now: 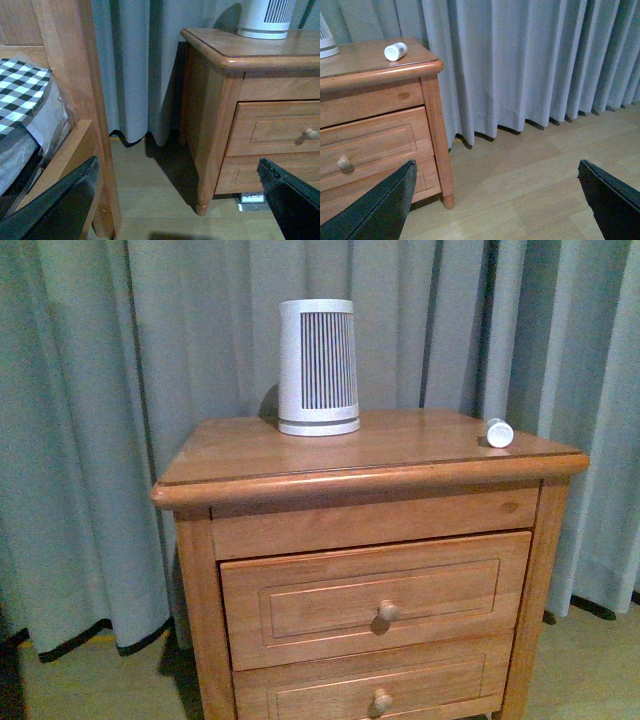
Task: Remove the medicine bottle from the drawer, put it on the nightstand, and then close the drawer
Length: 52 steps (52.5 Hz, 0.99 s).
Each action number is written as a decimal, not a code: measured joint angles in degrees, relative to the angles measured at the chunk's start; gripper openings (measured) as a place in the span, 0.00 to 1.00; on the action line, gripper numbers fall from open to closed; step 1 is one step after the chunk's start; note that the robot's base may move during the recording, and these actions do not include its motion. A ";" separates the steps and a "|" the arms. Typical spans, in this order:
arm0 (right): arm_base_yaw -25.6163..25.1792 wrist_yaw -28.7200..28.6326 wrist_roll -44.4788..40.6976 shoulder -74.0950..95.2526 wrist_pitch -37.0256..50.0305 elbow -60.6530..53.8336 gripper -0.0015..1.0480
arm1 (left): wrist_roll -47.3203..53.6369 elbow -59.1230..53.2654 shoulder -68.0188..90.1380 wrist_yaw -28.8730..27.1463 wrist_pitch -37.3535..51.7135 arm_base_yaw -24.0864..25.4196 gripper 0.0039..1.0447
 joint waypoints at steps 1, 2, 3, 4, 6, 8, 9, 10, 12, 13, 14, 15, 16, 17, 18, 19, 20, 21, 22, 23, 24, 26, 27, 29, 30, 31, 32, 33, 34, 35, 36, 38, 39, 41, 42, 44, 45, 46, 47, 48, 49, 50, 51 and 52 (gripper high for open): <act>0.00 0.02 0.00 -0.02 0.00 0.00 0.93 | 0.00 0.00 0.00 0.00 0.02 0.00 0.94; 0.00 0.00 -0.02 -0.02 0.00 0.00 0.93 | 0.00 0.00 0.00 0.00 0.00 0.00 0.94; 0.00 0.02 -0.04 -0.04 0.00 0.00 0.93 | 0.00 0.00 0.00 0.00 0.00 0.00 0.94; 0.00 -0.02 -0.04 -0.04 0.00 0.00 0.93 | 0.00 0.00 0.00 0.00 0.00 0.00 0.94; -0.81 -5.38 -0.76 -0.74 -0.70 0.00 0.89 | 0.00 0.00 0.00 0.00 0.00 0.00 0.94; -1.62 -13.66 -1.62 -1.70 -1.33 -0.31 0.81 | 0.00 0.00 0.00 0.00 0.02 0.00 0.94; -1.64 -17.09 -1.90 -3.15 -2.62 -0.28 0.76 | 0.00 0.00 0.00 0.00 0.02 0.00 0.94; -1.60 -19.89 -2.12 -5.16 -4.94 -0.28 0.72 | 0.00 0.00 0.00 0.02 0.02 0.00 0.94; -1.64 -21.29 -2.58 -8.63 -8.44 -0.85 0.63 | 0.00 0.00 0.00 -0.04 0.00 0.00 0.94; -1.66 -21.27 -2.67 -9.35 -8.63 -0.94 0.59 | 0.00 0.00 0.00 -0.02 0.00 0.00 0.94; -1.70 -21.24 -2.78 -9.79 -8.79 -0.94 0.56 | 0.00 0.00 0.00 0.02 0.02 0.00 0.94; -1.75 -21.27 -2.84 -10.01 -8.81 -0.94 0.53 | 0.00 0.00 0.00 0.02 0.02 0.00 0.94; -1.77 -21.24 -2.93 -10.19 -8.81 -0.94 0.50 | 0.00 0.00 0.00 0.07 0.00 0.00 0.94; -1.79 -21.27 -2.95 -10.29 -8.81 -1.01 0.46 | 0.00 0.00 0.00 0.11 0.00 0.00 0.94; -1.79 -21.27 -2.95 -10.38 -8.81 -1.05 0.44 | 0.00 0.00 0.00 0.09 0.00 0.00 0.94; -1.81 -21.27 -2.97 -10.49 -8.83 -1.16 0.40 | 0.00 0.00 0.00 0.00 0.02 0.00 0.94; -1.84 -21.29 -2.99 -10.60 -8.83 -1.22 0.36 | 0.00 0.00 0.00 0.00 0.00 0.00 0.94; -1.84 -21.33 -3.02 -10.75 -8.83 -1.33 0.30 | 0.00 0.00 0.00 0.00 0.02 0.00 0.94; -1.84 -21.31 -3.06 -11.43 -8.74 -1.84 0.26 | 0.00 0.00 0.00 0.02 0.00 0.00 0.94; -1.84 -21.31 -3.08 -11.93 -8.74 -2.36 0.22 | 0.00 0.00 0.00 0.04 0.00 0.00 0.94; -1.84 -21.31 -3.10 -12.15 -8.74 -2.64 0.21 | 0.00 0.00 0.00 0.04 0.02 0.00 0.94; -1.84 -21.38 -3.15 -12.76 -8.92 -3.32 0.13 | 0.00 0.00 0.00 0.00 0.00 0.00 0.94; -1.84 -21.33 -3.15 -12.79 -8.85 -3.32 0.10 | 0.00 0.00 0.00 0.04 0.02 0.00 0.94; -1.84 -21.33 -3.17 -12.81 -8.85 -3.32 0.03 | 0.00 0.00 0.00 0.04 0.00 0.00 0.94; -1.84 -21.27 -3.30 -12.90 -8.83 -3.32 0.03 | 0.00 0.00 0.00 0.04 0.00 0.00 0.94; -1.84 -21.33 -3.28 -12.94 -8.83 -3.32 0.03 | 0.00 0.00 0.00 0.00 0.00 0.00 0.94; -1.84 -21.42 -3.30 -12.96 -8.83 -3.32 0.03 | 0.00 0.00 0.00 0.02 0.00 0.00 0.94; -1.84 -21.42 -3.30 -12.98 -8.83 -3.32 0.03 | 0.00 0.00 0.00 0.00 0.00 0.00 0.94; -1.84 -21.42 -3.30 -12.98 -8.83 -3.32 0.03 | 0.00 0.00 0.00 0.02 0.00 0.00 0.94; -1.84 -21.42 -3.30 -12.98 -8.83 -3.32 0.03 | 0.00 0.00 0.00 0.02 0.00 0.00 0.94; -1.84 -21.42 -3.30 -12.98 -8.83 -3.32 0.03 | 0.00 0.00 0.00 0.02 0.00 0.00 0.94; -1.84 -21.42 -3.30 -12.98 -8.83 -3.32 0.03 | 0.00 0.00 0.00 0.02 0.00 0.00 0.94; -1.84 -21.42 -3.30 -12.98 -8.83 -3.32 0.03 | 0.00 0.00 0.00 0.02 0.00 0.00 0.94; -1.84 -21.42 -3.37 -12.98 -8.83 -3.32 0.05 | 0.00 0.00 0.00 0.02 0.00 0.00 0.94; -1.84 -21.42 -3.37 -12.98 -8.83 -3.32 0.08 | 0.00 0.00 0.00 0.02 0.00 0.00 0.94; -1.84 -21.42 -3.34 -12.98 -8.83 -3.32 0.13 | 0.00 0.00 0.00 0.02 0.00 0.00 0.94; -1.84 -21.42 -3.37 -12.98 -8.83 -3.32 0.16 | 0.00 0.00 0.00 0.02 0.00 0.00 0.94; -1.84 -21.42 -3.34 -12.98 -8.83 -3.32 0.19 | 0.00 0.00 0.00 0.02 0.00 0.00 0.94; -1.84 -21.42 -3.37 -12.98 -8.83 -3.32 0.23 | 0.00 0.00 0.00 0.02 0.02 0.00 0.94; -1.84 -21.42 -3.34 -12.98 -8.83 -3.32 0.26 | 0.00 0.00 0.00 0.02 0.00 0.00 0.94; -1.84 -21.42 -3.37 -12.98 -8.83 -3.32 0.29 | 0.00 0.00 0.00 0.02 0.00 0.00 0.94; -1.84 -21.42 -3.34 -12.98 -8.83 -3.32 0.33 | 0.00 0.00 0.00 0.02 0.00 0.00 0.94; -1.84 -21.42 -3.34 -12.98 -8.83 -3.32 0.36 | 0.00 0.00 0.00 0.02 0.00 0.00 0.94; -1.84 -21.42 -3.37 -12.98 -8.83 -3.32 0.39 | 0.00 0.00 0.00 0.02 0.00 0.00 0.94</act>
